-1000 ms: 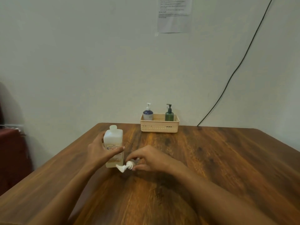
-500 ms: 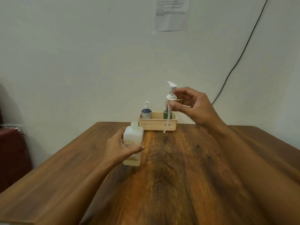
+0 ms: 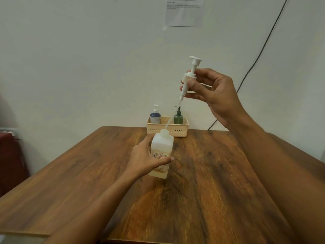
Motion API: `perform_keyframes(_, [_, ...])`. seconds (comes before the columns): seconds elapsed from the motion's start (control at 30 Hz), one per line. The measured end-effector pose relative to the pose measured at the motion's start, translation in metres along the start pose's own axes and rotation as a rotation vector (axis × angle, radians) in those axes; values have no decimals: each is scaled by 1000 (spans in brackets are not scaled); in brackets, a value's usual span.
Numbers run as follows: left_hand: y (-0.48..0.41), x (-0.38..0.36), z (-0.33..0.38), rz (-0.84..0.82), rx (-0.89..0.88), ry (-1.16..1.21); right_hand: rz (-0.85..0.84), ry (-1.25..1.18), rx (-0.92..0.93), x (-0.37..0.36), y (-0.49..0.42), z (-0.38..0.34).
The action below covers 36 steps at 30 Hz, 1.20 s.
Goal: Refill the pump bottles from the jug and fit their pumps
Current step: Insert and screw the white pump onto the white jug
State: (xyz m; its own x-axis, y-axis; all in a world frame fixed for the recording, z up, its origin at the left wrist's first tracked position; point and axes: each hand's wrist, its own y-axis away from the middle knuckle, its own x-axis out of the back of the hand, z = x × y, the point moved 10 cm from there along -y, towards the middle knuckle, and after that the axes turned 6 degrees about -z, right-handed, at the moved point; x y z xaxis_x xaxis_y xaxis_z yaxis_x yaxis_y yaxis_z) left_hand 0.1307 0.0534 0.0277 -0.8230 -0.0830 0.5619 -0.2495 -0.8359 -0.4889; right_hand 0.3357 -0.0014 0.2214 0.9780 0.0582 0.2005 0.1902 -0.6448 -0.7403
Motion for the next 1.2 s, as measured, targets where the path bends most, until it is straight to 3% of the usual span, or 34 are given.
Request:
perform_keyframes(0.23, [2, -2, 9, 9, 5, 9, -26, 32, -62, -9, 10, 27])
perform_keyframes(0.5, [5, 2, 13, 19, 2, 34, -200, 240, -62, -41, 29, 59])
perform_keyframes(0.8, [9, 4, 16, 33, -31, 55, -285, 298, -139, -63, 38, 94])
perform_keyframes(1.2, [10, 7, 17, 55, -40, 25, -277, 318, -198, -64, 44, 108])
